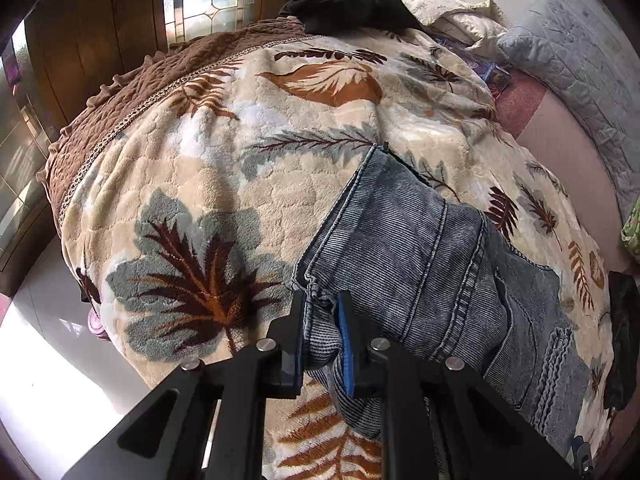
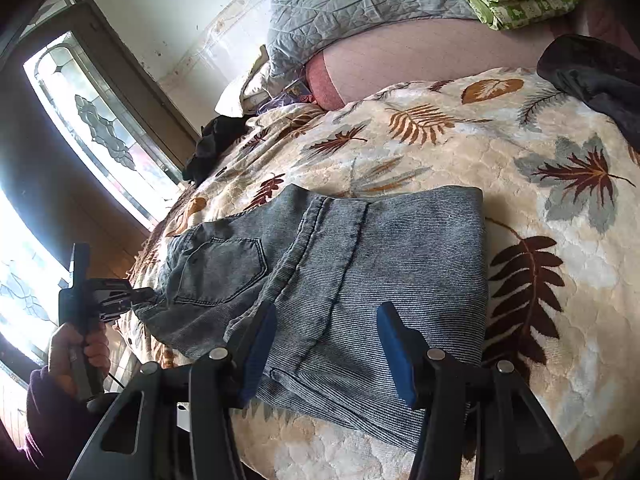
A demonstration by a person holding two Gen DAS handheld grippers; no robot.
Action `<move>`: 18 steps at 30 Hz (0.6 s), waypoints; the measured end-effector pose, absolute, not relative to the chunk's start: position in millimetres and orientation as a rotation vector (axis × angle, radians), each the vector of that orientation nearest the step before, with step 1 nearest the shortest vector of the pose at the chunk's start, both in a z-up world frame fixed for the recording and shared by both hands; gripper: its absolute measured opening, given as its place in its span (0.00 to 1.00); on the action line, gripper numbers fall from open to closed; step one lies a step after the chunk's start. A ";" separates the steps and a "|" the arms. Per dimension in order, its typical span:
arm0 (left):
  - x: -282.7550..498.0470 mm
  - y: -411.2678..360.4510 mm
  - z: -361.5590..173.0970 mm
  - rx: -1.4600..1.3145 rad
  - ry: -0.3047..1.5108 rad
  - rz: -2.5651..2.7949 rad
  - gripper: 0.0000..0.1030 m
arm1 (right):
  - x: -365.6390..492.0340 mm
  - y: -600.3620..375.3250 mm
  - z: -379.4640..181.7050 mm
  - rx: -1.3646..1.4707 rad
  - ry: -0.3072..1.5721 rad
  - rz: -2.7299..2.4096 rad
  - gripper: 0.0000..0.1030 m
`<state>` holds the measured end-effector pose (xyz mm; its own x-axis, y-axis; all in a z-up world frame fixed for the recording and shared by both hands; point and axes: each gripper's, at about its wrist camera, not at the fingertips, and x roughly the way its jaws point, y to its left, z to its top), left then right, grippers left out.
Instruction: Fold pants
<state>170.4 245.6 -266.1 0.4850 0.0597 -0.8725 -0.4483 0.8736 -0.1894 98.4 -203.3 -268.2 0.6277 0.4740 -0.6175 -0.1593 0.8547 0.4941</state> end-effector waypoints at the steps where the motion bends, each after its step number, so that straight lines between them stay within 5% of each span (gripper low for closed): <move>1: 169.1 243.4 -262.1 -0.418 1.011 0.316 0.14 | 98.4 -203.8 -267.8 0.420 0.816 0.375 0.54; 18: 145.4 90.1 -158.6 -0.092 0.833 0.069 0.13 | 91.5 -242.5 -253.8 0.519 0.733 0.319 0.54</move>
<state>145.4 90.1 -158.6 0.6709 0.0250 -0.7411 -0.0970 0.9938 -0.0543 91.5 -242.5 -253.8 0.7042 0.4490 -0.5500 -0.0969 0.8282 0.5520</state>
